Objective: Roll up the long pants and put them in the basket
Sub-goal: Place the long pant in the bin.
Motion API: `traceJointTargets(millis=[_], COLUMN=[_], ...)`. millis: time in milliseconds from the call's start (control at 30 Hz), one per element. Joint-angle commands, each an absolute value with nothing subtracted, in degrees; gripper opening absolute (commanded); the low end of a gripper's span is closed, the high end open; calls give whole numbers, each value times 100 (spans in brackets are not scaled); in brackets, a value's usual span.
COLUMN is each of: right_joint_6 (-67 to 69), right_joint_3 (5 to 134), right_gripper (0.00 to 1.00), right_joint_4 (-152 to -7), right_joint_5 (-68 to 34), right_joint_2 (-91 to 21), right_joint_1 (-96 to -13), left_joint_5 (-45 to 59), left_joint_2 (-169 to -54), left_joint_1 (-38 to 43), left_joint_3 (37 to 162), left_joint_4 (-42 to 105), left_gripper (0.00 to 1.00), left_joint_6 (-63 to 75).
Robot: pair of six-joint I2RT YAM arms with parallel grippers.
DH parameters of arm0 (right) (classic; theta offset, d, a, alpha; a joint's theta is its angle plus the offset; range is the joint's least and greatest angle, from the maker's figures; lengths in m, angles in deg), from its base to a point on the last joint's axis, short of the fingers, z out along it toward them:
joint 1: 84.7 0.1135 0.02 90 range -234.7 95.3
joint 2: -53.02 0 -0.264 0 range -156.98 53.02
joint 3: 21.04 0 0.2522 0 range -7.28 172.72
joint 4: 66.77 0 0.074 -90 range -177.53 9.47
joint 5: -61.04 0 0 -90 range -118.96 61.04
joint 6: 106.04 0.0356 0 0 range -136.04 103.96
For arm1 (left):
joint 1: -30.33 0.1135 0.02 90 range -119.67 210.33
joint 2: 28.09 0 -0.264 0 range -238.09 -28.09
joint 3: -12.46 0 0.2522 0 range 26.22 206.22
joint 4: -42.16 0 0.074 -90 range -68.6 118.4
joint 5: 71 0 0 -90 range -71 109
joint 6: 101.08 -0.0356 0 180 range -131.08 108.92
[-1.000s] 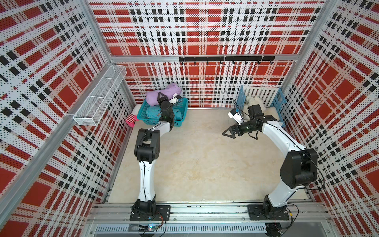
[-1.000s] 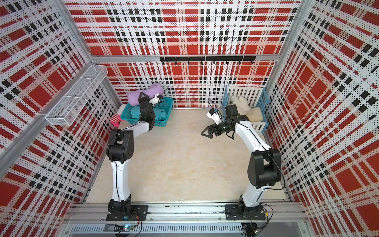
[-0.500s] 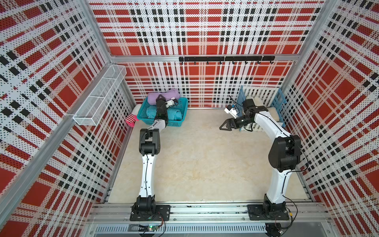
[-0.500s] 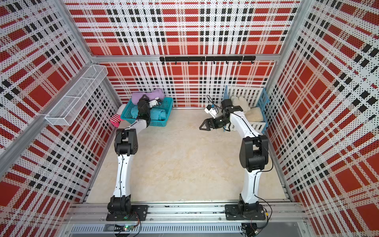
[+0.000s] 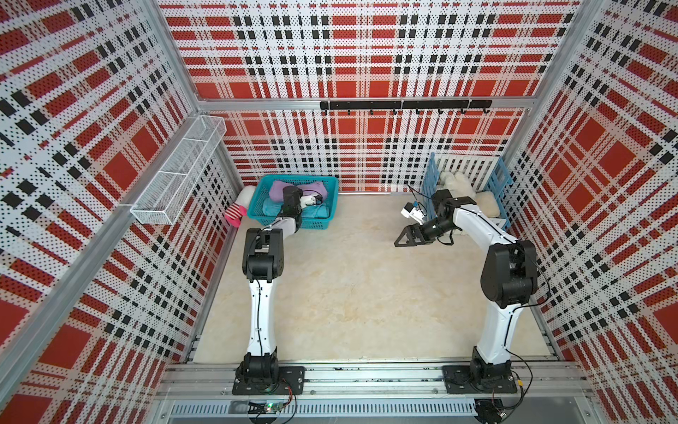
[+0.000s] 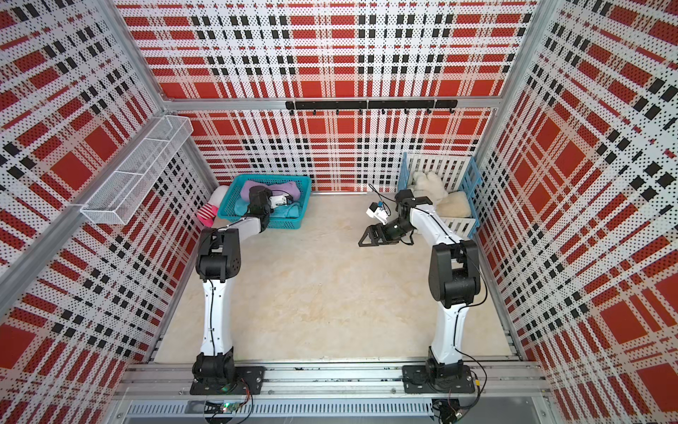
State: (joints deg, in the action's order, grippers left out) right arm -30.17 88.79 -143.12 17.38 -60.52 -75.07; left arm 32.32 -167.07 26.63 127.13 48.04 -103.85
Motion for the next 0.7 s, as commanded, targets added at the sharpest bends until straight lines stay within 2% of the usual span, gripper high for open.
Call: traceJointTargets(millis=[0,267,400,567,667], right_joint_6=[-3326,-3563,-3672,-3817,-3854], right_joint_3=[8732,7997,7761,7649,7606], right_gripper=[100,100,100,100,100], right_joint_4=[-14486,-14330,-14384,-14547,-14615], right_joint_5=[1936,2214,2313,2447,2509], right_joint_2=[-5661,-5288,-5209,-5193,-5182], right_joint_1=[-7520,-7626,-7668,-7684,-7697], left_joint_5=[3051,2897,2585,2052,1842], left_joint_2=[-16432,-15698,-16066,-16979,-17123], left_joint_1=[2285,1946,2066,2261,2392], left_joint_3=[12128,11856,12875,14905,15202], left_joint_4=[3514,1447,175,-1575,-1668], left_gripper=[0,0,0,18,22], left_joint_6=[-10176,-9564,-9336,-9186,-9145])
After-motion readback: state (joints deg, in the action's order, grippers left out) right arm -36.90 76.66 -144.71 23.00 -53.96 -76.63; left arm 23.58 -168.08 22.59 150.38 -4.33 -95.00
